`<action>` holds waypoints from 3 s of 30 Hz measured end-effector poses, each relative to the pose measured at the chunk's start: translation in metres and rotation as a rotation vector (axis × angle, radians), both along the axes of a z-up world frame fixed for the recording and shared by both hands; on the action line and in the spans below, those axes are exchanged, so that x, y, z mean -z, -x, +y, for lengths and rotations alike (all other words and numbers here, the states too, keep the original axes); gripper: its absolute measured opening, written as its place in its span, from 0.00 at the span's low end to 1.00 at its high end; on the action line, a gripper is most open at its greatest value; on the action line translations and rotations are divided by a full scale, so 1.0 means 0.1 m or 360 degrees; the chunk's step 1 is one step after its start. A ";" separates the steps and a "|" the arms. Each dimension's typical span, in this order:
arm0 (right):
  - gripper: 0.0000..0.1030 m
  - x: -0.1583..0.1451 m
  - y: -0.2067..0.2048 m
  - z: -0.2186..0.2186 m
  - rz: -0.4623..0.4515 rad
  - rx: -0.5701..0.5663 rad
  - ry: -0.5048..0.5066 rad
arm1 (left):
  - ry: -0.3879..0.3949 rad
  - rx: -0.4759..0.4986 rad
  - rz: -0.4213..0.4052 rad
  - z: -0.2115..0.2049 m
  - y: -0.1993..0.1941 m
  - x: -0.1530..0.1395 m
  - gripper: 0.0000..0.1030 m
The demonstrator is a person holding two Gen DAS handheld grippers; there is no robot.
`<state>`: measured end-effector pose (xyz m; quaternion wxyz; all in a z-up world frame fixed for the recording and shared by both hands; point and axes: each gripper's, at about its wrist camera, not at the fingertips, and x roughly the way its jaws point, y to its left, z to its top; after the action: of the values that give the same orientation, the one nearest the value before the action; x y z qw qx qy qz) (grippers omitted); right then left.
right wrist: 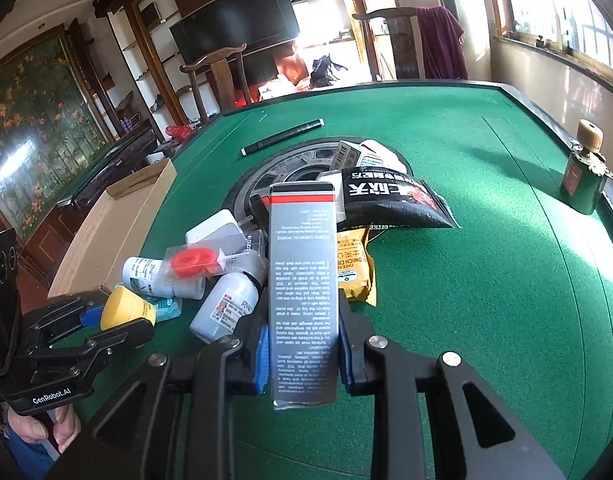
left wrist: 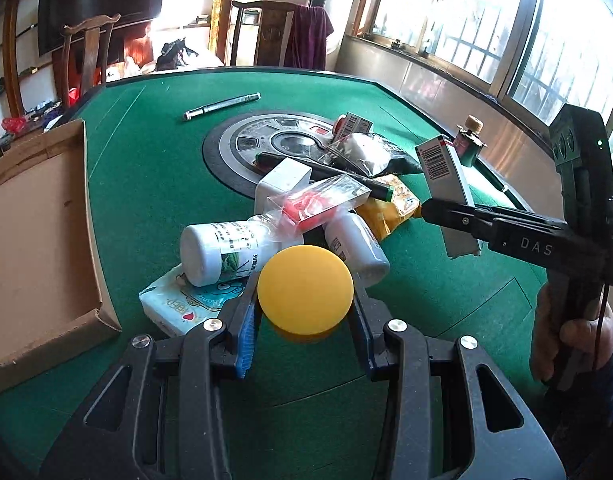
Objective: Organize objects
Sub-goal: 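Carry the yellow jar and grey box over the cardboard tray with both tools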
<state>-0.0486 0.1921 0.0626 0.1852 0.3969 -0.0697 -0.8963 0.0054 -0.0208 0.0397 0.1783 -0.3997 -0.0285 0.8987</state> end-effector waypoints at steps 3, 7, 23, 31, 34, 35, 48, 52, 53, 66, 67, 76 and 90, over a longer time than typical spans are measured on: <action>0.26 -0.02 -0.02 -0.05 -0.0009 -0.0014 0.0018 | -0.0019 -0.0009 0.0013 -0.03 -0.01 -0.03 0.38; 0.26 -0.06 -0.07 -0.20 -0.0009 -0.0043 0.0032 | -0.0045 -0.0020 0.0048 -0.11 -0.06 -0.12 0.38; 0.26 -0.48 -0.07 -1.58 -0.0055 -0.0446 -0.0095 | -0.0075 -0.0253 0.0161 -1.17 -0.27 -0.56 0.38; 0.26 -0.42 -0.08 -1.70 -0.0074 -0.0455 -0.0080 | -0.0068 0.0050 -0.0049 -1.14 -0.53 -0.26 0.39; 0.25 -0.35 -0.14 -1.59 -0.0098 -0.0445 -0.0071 | 0.0001 0.0169 -0.0101 -1.00 -0.78 -0.16 0.40; 0.25 -0.33 -0.16 -1.55 -0.0103 -0.0441 -0.0063 | 0.0023 0.0187 -0.0108 -0.97 -0.86 -0.13 0.41; 0.25 -0.19 -0.29 -1.33 -0.0123 -0.0439 -0.0011 | 0.0186 0.0169 -0.0206 -0.53 -0.98 0.29 0.52; 0.25 -0.18 -0.31 -1.32 -0.0126 -0.0439 -0.0007 | 0.0127 0.0118 -0.0181 -0.54 -0.96 0.24 0.38; 0.25 -0.18 -0.31 -1.32 -0.0126 -0.0439 -0.0007 | 0.0128 0.0110 -0.0165 -0.56 -0.94 0.23 0.38; 0.25 -0.44 -0.26 -1.66 -0.0049 -0.0533 -0.0075 | 0.0060 -0.0118 0.0024 -1.22 -0.62 -0.37 0.38; 0.25 -0.49 -0.23 -1.73 -0.0042 -0.0545 -0.0085 | 0.0060 -0.0141 0.0024 -1.32 -0.53 -0.43 0.38; 0.26 -0.67 0.61 -2.68 -0.0186 -0.0605 -0.0123 | 0.0095 -0.0292 -0.0055 -1.88 0.39 -0.61 0.39; 0.26 -0.06 2.14 -3.65 -0.0519 -0.0446 -0.0072 | -0.0382 -0.0894 -0.0397 -2.75 1.51 0.01 0.39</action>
<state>-0.2625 -0.1733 0.0683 0.2852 0.5466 -0.0227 -0.7870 -0.1460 -0.2956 0.0384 -0.0355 -0.4594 -0.2648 0.8471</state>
